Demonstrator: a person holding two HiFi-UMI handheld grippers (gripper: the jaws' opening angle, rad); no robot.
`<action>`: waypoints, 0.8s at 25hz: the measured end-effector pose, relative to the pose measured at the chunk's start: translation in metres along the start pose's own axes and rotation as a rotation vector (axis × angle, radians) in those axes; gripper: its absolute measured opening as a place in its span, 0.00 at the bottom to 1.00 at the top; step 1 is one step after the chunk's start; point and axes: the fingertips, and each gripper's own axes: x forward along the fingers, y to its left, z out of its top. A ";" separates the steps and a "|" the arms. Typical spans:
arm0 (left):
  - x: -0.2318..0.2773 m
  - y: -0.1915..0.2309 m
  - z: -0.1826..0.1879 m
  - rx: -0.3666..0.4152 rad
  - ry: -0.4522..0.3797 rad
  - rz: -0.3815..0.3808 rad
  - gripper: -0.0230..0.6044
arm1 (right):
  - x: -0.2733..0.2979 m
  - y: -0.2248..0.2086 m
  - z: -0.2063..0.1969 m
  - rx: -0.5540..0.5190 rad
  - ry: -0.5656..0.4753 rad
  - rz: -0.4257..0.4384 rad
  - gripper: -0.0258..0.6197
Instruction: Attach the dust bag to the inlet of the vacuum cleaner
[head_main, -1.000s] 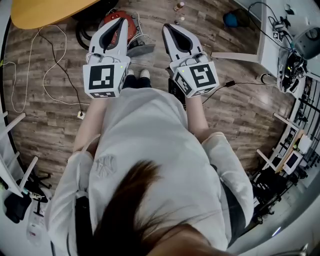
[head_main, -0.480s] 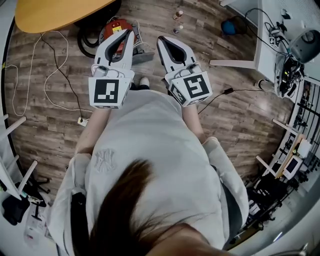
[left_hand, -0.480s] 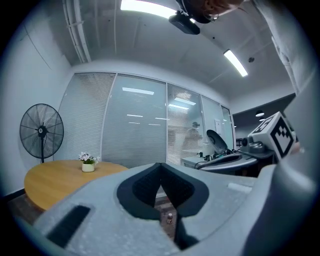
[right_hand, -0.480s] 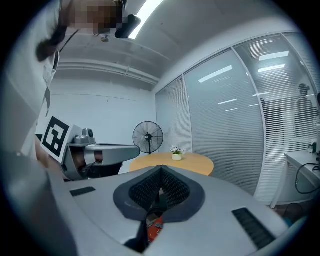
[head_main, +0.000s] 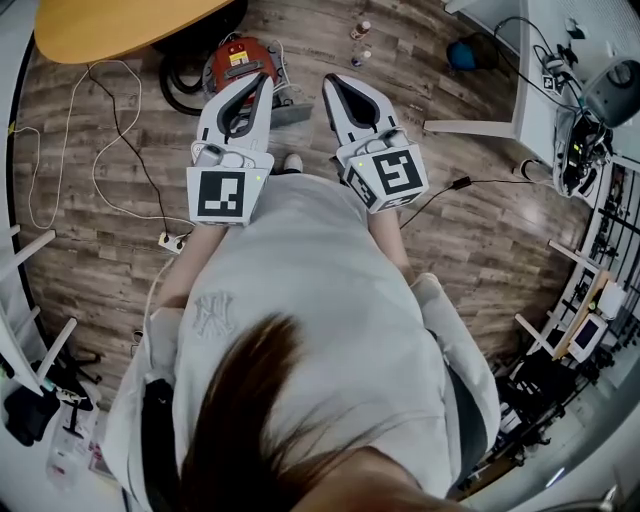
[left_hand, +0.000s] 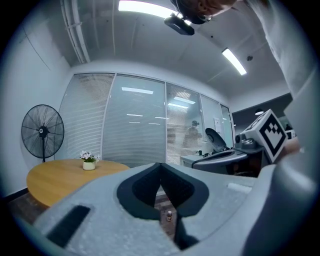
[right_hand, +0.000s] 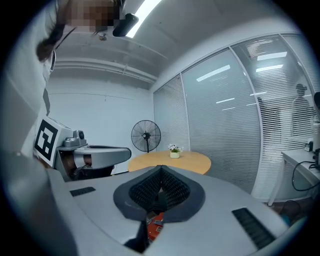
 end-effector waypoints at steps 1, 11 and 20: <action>0.000 0.001 0.000 -0.001 0.000 0.002 0.06 | 0.000 0.000 0.000 -0.002 -0.001 -0.001 0.04; -0.002 0.002 -0.002 0.003 0.007 0.015 0.06 | 0.001 0.003 -0.002 -0.017 0.006 0.000 0.04; -0.003 0.003 -0.005 0.013 0.008 0.017 0.06 | -0.004 0.003 -0.006 -0.018 0.020 0.002 0.04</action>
